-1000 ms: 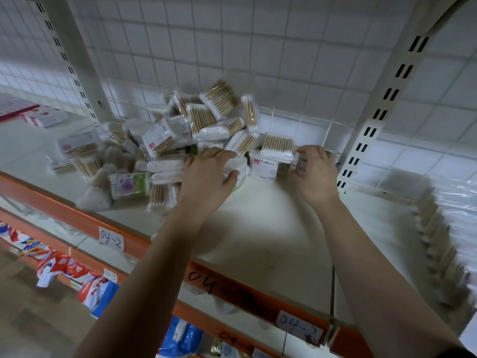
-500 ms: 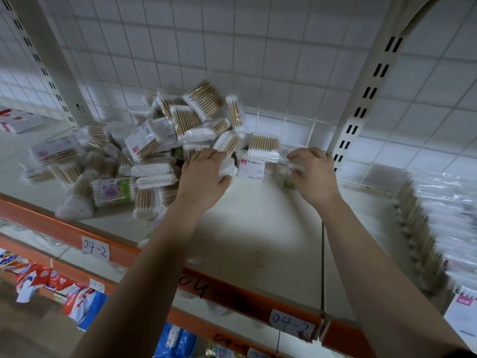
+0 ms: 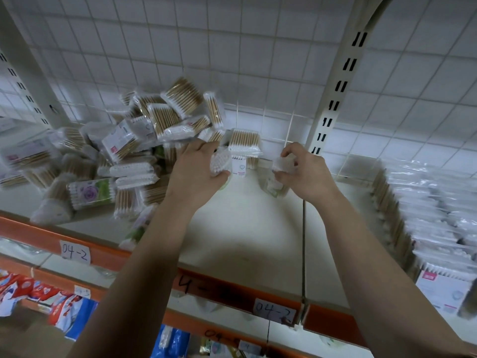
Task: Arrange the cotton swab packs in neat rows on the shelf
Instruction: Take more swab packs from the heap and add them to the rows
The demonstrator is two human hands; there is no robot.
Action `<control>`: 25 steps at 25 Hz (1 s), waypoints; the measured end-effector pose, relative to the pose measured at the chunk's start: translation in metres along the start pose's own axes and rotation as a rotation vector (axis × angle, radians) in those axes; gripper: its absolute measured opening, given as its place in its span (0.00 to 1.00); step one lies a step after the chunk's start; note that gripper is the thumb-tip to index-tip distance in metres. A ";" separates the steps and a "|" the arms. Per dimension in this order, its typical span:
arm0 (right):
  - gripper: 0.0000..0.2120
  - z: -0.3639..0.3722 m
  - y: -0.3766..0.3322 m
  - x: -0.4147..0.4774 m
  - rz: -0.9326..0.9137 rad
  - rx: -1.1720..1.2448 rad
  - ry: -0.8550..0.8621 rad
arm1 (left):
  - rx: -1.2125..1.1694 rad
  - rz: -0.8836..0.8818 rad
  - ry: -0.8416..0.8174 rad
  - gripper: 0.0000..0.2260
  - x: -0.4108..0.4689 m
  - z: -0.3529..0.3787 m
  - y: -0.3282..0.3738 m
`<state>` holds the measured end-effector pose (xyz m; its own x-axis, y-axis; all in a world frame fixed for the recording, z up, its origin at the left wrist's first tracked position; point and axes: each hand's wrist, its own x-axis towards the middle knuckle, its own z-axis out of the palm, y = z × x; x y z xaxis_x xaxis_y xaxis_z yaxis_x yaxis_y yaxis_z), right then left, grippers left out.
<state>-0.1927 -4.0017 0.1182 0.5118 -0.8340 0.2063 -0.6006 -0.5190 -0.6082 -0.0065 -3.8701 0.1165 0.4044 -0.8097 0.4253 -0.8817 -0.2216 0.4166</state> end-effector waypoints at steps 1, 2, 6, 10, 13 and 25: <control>0.21 -0.006 0.002 -0.003 0.002 0.003 -0.015 | -0.020 0.015 0.017 0.26 0.000 -0.001 0.008; 0.25 -0.013 0.002 -0.006 -0.012 -0.002 -0.030 | -0.037 0.030 0.030 0.26 0.001 -0.002 0.017; 0.23 -0.050 0.004 -0.020 -0.070 0.029 -0.044 | -0.067 0.098 0.066 0.25 0.005 0.000 0.055; 0.17 -0.094 0.015 -0.035 -0.123 0.072 0.018 | -0.097 0.144 0.052 0.24 0.012 0.013 0.094; 0.13 -0.129 0.035 -0.047 -0.151 0.059 0.093 | -0.118 0.174 0.068 0.24 0.016 0.023 0.130; 0.21 -0.274 0.173 -0.109 -0.002 0.099 0.443 | -0.276 0.307 0.086 0.24 0.005 0.082 0.307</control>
<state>-0.5204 -4.0517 0.2007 0.1877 -0.8437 0.5030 -0.5270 -0.5186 -0.6733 -0.2957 -3.9866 0.1807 0.1623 -0.7642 0.6242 -0.8708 0.1866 0.4549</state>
